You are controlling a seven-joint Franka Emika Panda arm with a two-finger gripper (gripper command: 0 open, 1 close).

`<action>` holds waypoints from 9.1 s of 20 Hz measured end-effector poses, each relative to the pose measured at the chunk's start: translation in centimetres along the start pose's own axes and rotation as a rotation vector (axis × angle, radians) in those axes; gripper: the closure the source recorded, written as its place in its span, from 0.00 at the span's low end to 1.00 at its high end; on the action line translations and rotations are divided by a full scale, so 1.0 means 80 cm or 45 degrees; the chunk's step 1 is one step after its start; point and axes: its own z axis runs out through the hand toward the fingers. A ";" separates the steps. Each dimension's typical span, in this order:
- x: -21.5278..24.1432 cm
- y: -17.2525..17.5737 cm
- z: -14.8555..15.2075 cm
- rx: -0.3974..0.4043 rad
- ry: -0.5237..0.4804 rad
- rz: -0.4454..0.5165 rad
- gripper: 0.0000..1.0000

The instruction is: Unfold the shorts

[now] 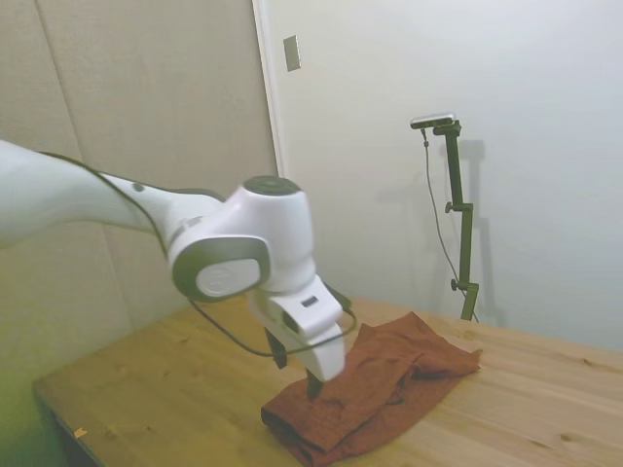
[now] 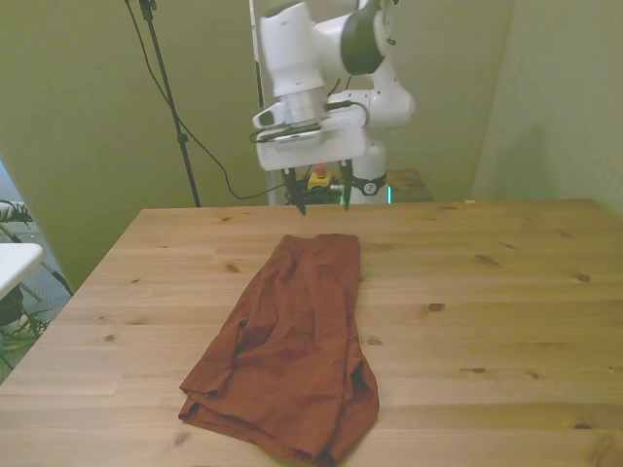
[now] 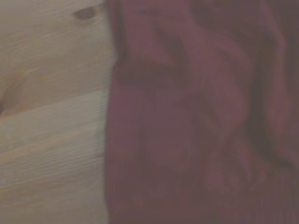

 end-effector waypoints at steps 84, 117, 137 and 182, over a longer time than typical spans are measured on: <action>-0.115 -0.161 0.021 -0.357 -0.066 -0.740 1.00; -0.334 -0.272 0.096 -0.444 -0.119 -1.149 0.00; 0.066 -0.126 0.022 -0.125 0.095 0.005 0.00; 0.142 -0.160 0.120 0.154 -0.013 0.381 1.00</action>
